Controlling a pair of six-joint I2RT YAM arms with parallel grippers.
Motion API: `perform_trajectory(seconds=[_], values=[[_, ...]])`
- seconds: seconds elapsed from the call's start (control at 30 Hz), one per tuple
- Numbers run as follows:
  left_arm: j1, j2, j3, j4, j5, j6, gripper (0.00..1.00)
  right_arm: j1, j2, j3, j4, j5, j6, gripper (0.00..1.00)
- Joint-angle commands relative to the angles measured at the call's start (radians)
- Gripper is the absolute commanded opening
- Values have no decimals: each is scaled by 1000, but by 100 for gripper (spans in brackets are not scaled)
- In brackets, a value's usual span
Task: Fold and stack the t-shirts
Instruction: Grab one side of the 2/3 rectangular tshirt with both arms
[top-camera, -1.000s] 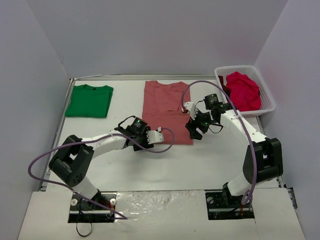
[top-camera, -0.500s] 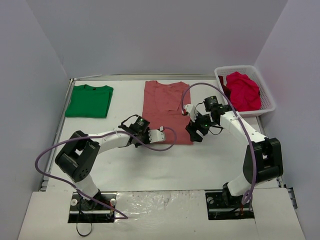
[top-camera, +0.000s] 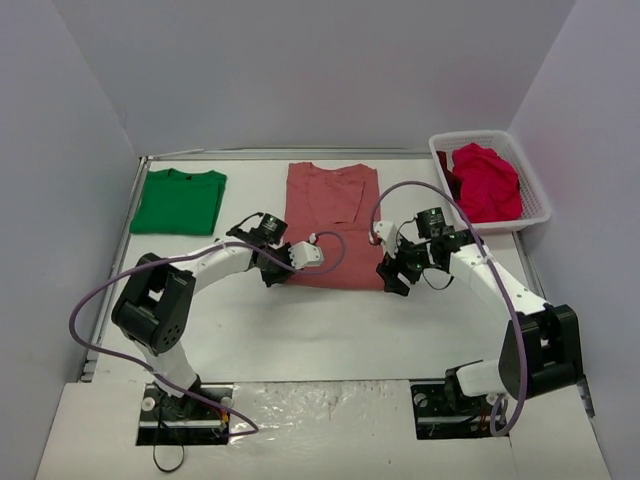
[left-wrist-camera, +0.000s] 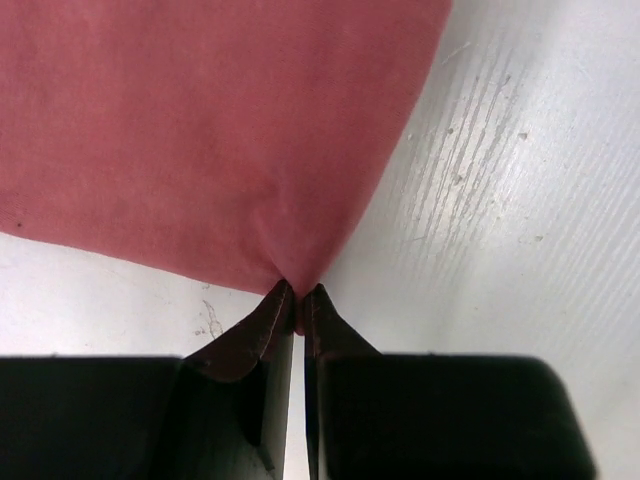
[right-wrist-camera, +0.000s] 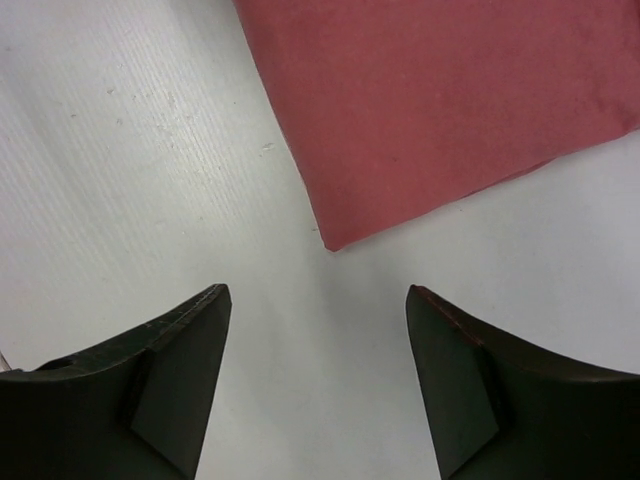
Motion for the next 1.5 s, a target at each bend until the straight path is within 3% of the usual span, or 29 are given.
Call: perform_trajectory(seconds=[0.0,0.23,0.53,0.93,1.03,1.17,1.2,1.33,1.47], values=[[30,10,52,-110,119,-41,2,14,-53,-56,84,-14,-12,66],[35,31,79,-147,130,-50,2,126,13,-98,131,89,-41,42],[56,39,89,-166,148,-56,2,189,181,-47,148,137,-65,40],[72,62,98,-176,200,-61,2,190,267,-84,205,187,-73,42],[72,63,95,-175,207,-61,2,190,292,-82,213,196,-67,36],[76,63,89,-178,219,-58,2,190,315,-75,210,215,-53,4],[78,63,90,-179,222,-56,2,190,315,-75,211,219,-47,0],[90,40,112,-215,223,-44,2,189,295,-53,162,221,-41,0],[96,-7,150,-287,219,-10,2,186,243,3,5,163,-47,0]])
